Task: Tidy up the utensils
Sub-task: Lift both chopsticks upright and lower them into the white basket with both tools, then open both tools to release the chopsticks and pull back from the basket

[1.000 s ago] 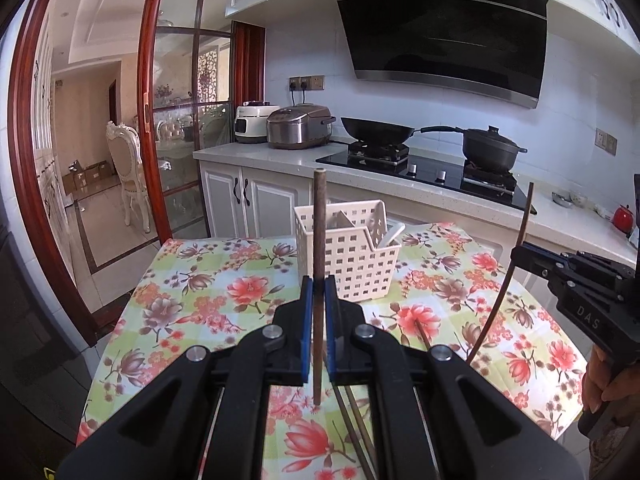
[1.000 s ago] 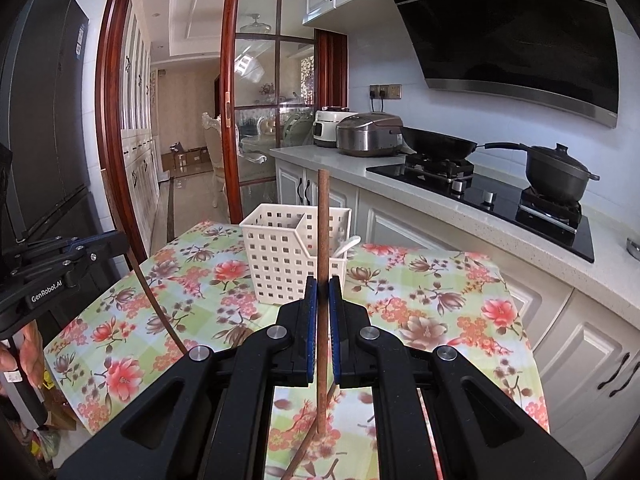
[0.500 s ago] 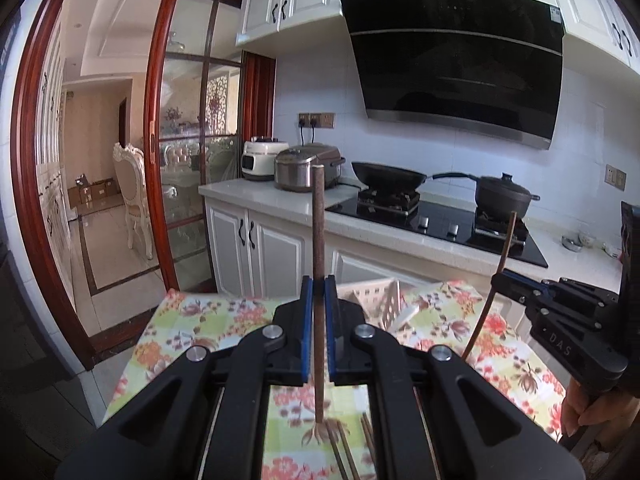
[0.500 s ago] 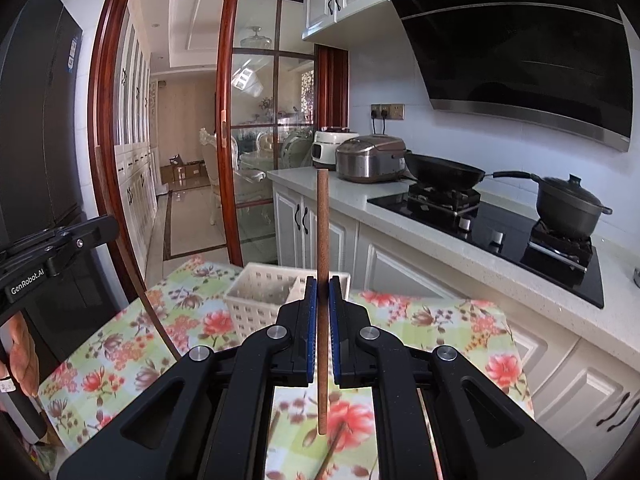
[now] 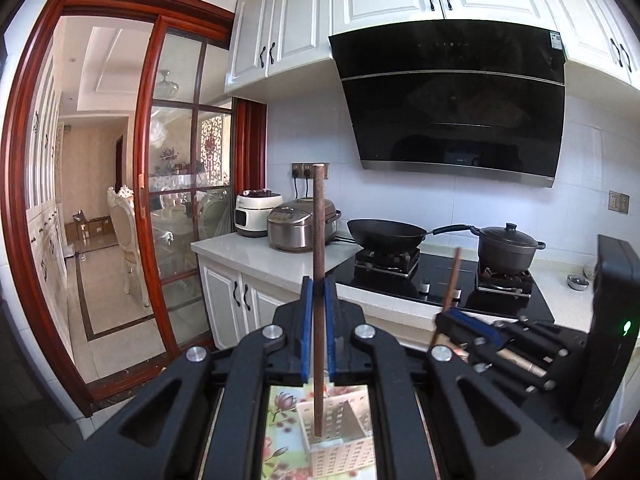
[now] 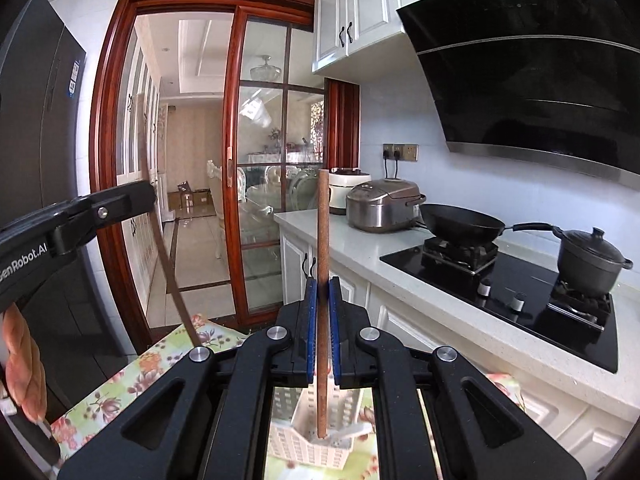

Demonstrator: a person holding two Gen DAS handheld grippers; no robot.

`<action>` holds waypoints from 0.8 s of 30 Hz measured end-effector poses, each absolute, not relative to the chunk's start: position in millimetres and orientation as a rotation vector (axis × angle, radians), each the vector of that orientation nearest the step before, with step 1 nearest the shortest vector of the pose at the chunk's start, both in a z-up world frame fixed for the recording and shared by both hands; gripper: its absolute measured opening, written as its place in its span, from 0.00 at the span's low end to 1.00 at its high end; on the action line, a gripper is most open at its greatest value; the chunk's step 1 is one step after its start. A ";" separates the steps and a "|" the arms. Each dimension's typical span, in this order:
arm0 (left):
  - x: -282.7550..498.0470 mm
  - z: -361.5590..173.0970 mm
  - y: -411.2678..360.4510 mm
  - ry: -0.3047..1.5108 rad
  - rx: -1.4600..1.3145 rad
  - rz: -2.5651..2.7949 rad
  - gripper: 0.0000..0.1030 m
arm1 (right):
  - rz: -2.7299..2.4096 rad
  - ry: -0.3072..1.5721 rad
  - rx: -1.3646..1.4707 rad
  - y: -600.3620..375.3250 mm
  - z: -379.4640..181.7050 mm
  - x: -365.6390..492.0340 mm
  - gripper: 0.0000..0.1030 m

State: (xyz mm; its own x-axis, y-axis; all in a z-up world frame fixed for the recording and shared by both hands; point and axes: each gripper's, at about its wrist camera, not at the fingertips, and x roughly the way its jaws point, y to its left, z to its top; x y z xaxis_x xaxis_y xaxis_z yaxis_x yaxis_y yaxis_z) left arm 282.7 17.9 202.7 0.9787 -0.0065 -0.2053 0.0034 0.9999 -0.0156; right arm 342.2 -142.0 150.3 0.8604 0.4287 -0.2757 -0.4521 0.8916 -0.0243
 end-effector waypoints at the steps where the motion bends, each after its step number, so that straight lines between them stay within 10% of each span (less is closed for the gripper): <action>1: 287.3 200.3 18.1 0.214 -0.020 -0.007 0.06 | 0.461 0.278 -0.098 -137.7 147.1 349.0 0.06; 16: 371.4 81.3 43.9 0.406 -0.105 0.036 0.07 | 0.472 0.501 -0.074 -121.8 63.5 431.2 0.09; 24: 327.7 93.9 71.0 0.344 -0.131 0.139 0.45 | 0.478 0.467 -0.030 -141.6 80.8 406.2 0.13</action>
